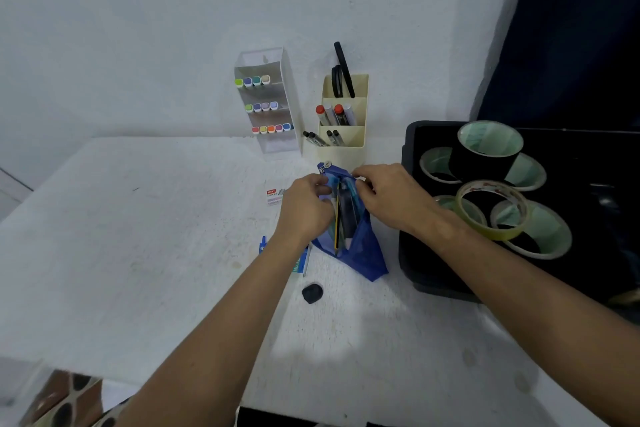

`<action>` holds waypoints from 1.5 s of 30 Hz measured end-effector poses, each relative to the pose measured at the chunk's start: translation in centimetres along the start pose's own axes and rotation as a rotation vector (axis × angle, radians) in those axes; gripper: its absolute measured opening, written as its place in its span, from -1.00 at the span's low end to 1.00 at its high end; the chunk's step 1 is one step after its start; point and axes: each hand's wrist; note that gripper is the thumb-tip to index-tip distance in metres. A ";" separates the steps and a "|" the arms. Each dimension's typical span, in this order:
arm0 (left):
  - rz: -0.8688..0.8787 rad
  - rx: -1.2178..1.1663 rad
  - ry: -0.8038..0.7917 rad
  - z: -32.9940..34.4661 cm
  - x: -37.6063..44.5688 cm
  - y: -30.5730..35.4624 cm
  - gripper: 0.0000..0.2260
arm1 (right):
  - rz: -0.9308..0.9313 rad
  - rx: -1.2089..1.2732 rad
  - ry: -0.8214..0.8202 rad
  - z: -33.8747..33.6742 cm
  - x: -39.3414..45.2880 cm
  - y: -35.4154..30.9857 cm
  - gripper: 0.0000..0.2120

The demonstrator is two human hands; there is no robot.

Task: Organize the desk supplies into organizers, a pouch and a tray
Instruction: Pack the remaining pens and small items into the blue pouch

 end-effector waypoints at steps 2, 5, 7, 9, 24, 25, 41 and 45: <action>-0.021 -0.047 0.028 -0.5 -0.5 -0.8 -0.64 | 0.011 -0.002 -0.008 0.0 0.0 -0.1 -0.74; -0.044 0.015 0.072 -1.5 -1.6 -2.1 -0.79 | 0.020 0.002 -0.006 -0.1 -0.2 -0.2 -0.73; -0.057 0.086 0.007 -2.4 -2.5 -3.0 -0.86 | 0.024 -0.005 -0.010 -0.1 -0.2 -0.3 -0.72; -0.039 0.183 -0.139 -3.2 -3.8 -3.8 -0.91 | 0.023 -0.009 -0.018 -0.1 -0.2 -0.4 -0.71; 0.018 0.429 -0.376 -2.1 -7.8 -5.8 -0.71 | 0.032 -0.049 -0.049 -0.1 -0.3 -0.4 -0.72; 0.027 0.427 -0.384 -2.0 -7.8 -5.8 -0.75 | 0.034 -0.045 -0.046 -0.1 -0.3 -0.4 -0.72; 0.082 0.220 -0.127 -3.3 -5.1 -0.1 -0.77 | 0.032 -0.037 -0.053 -0.2 -0.3 -0.3 -0.73; 0.118 0.146 -0.275 -2.5 -5.6 0.7 -0.80 | 0.033 -0.029 -0.046 -0.2 -0.4 -0.3 -0.73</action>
Point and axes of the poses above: each hand's wrist, its own x-axis towards the middle knuckle, its own z-axis out of the palm, y = z × x, and after that the axes turned 15 degrees about x, right-handed
